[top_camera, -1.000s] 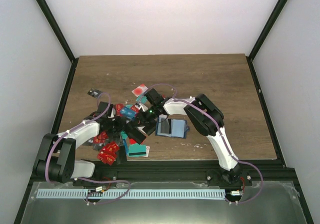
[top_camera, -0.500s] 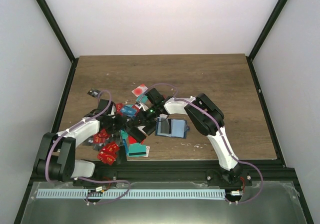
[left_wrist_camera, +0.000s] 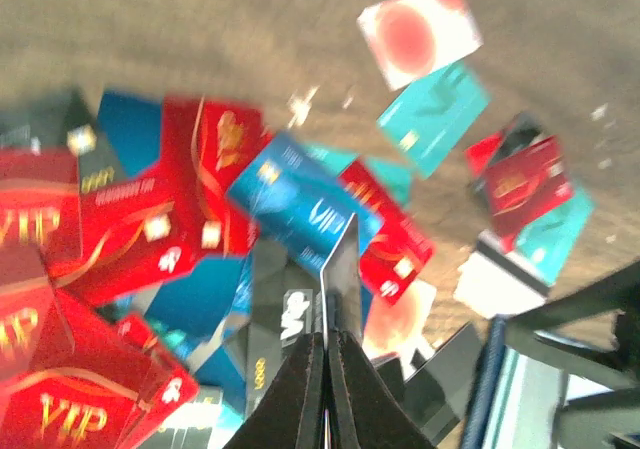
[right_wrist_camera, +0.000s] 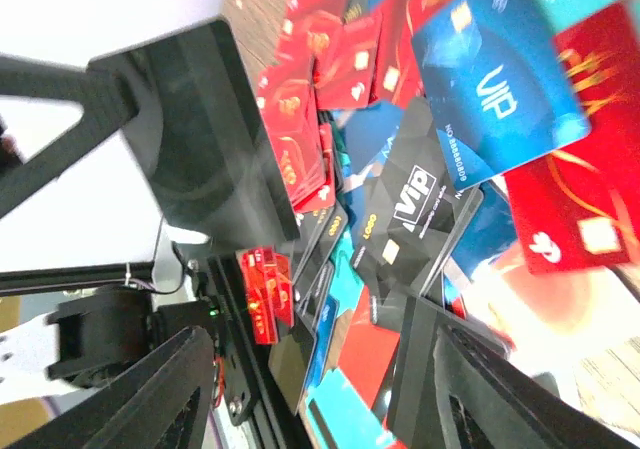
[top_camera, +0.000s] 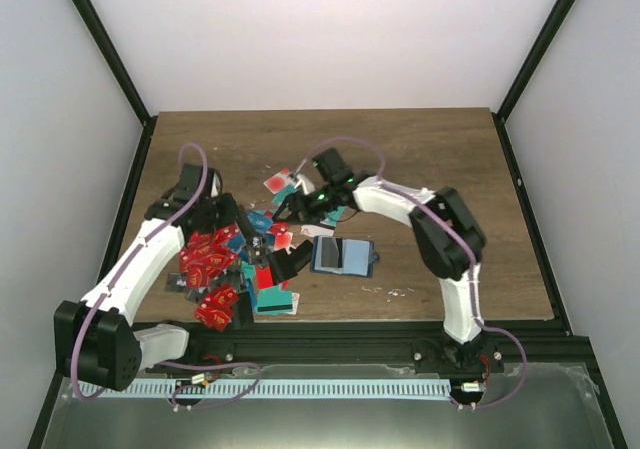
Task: Put the credit cards into the card holder
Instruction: Pick up the credit card from the center of the board, then insert the credit card into the card holder.
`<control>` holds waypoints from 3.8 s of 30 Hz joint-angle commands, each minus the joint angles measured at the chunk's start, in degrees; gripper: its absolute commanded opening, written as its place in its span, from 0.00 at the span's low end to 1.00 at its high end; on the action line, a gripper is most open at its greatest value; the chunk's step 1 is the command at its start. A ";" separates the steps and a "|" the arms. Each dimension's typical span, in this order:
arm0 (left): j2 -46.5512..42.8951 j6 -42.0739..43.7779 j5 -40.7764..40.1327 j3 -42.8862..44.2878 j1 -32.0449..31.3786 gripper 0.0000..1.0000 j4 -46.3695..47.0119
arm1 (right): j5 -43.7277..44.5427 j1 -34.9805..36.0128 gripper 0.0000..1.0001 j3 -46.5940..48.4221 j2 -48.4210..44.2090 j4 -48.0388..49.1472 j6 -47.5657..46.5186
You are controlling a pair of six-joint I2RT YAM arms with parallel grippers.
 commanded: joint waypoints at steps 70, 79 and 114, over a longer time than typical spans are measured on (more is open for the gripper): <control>44.29 5.82 27.90 21.38 -23.24 0.04 15.52 | 19.32 -15.62 0.18 -51.68 -35.50 0.08 6.41; 44.81 4.21 28.57 21.91 -24.03 0.04 16.57 | 19.22 -15.64 0.18 -51.55 -35.21 0.02 6.10; 39.25 -11.31 19.29 13.65 -24.12 0.04 14.53 | 16.52 -15.72 0.16 -50.45 -31.80 0.64 5.36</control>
